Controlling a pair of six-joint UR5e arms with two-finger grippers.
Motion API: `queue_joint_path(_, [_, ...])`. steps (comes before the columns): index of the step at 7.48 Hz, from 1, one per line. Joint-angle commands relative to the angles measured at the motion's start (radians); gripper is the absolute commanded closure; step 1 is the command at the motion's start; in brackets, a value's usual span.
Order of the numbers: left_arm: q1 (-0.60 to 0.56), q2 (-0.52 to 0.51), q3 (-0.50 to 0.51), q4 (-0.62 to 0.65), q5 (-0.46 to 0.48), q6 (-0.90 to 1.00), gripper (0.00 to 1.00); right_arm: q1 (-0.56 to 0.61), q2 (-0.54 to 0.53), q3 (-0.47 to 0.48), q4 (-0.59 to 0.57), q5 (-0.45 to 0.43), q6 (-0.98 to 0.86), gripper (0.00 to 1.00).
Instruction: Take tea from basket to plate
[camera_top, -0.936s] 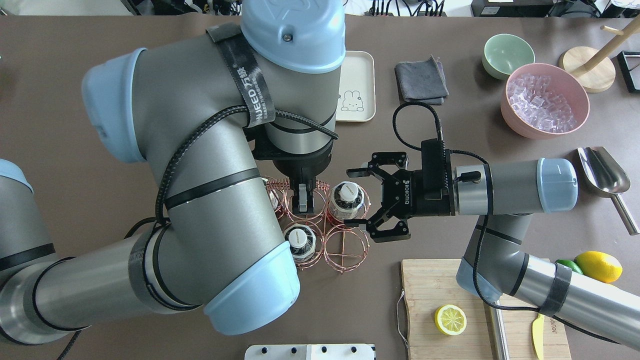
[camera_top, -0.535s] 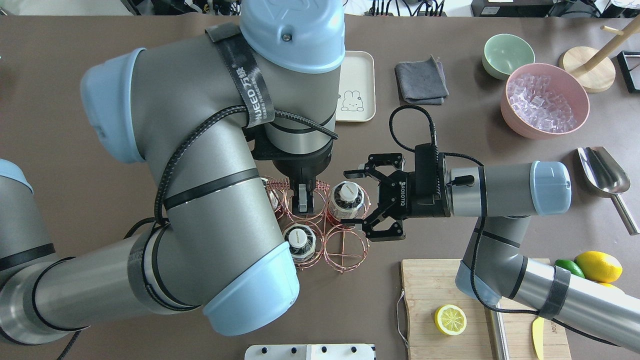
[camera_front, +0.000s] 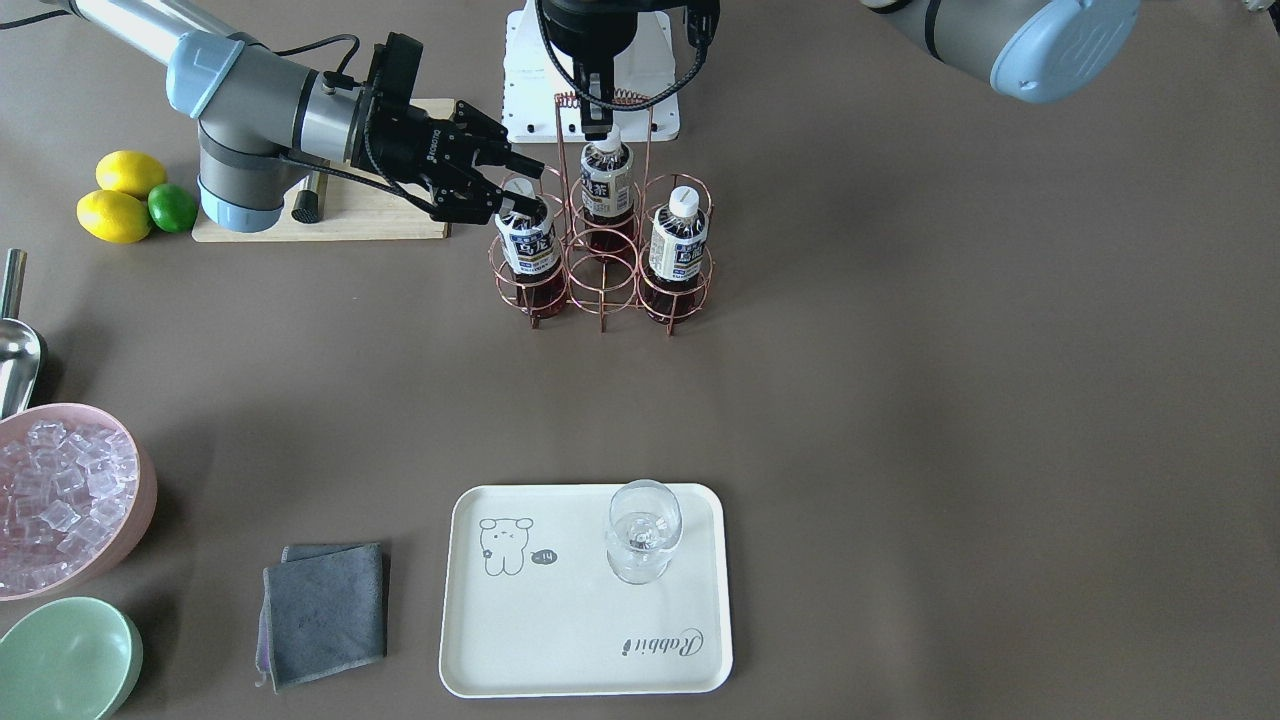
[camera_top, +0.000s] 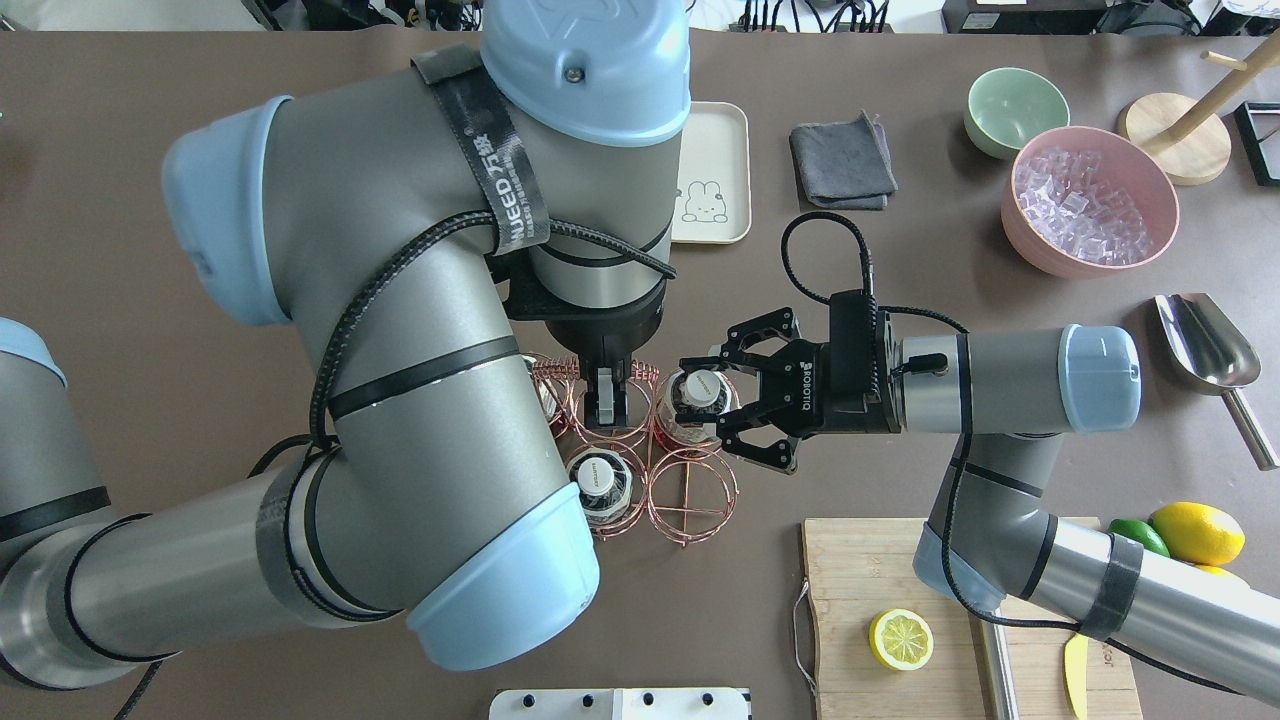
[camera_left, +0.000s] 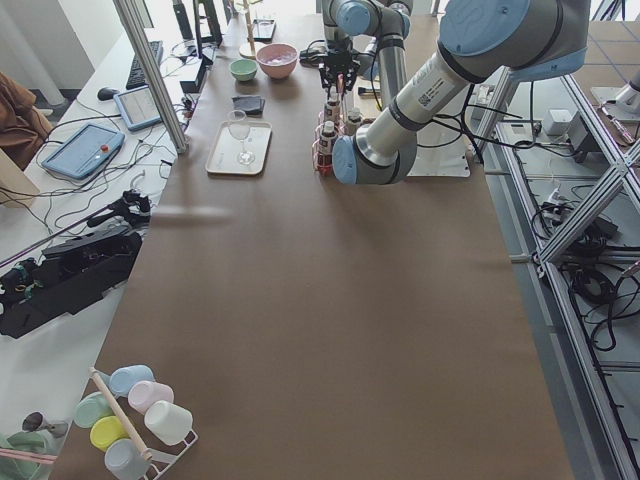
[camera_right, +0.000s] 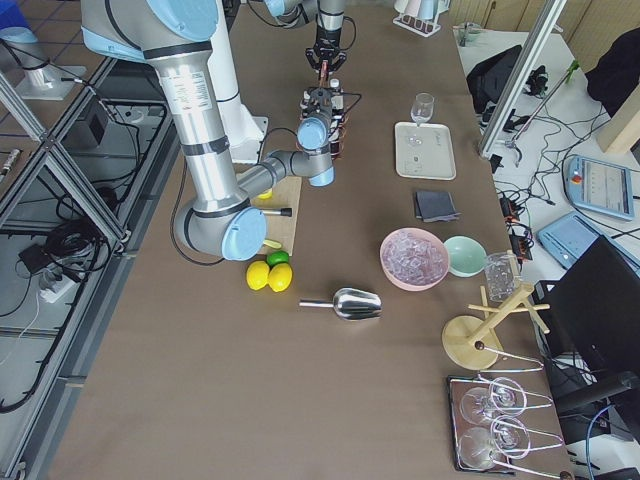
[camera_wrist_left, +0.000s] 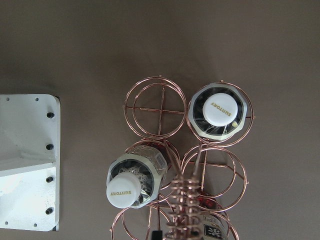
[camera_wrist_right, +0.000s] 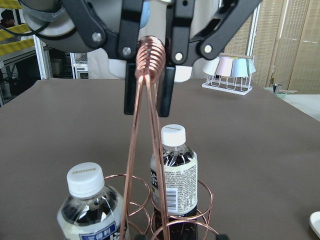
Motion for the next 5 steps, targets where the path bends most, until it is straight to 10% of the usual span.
queue_joint_path(1, [0.000,0.000,0.003,-0.001,0.001,0.000,1.00,0.007,-0.004,0.001,0.000,0.001,-0.012,0.45])
queue_joint_path(5, [0.000,-0.006,0.015,-0.001,0.001,0.000,1.00,0.018,-0.004,0.006,-0.011,0.001,-0.030,0.75])
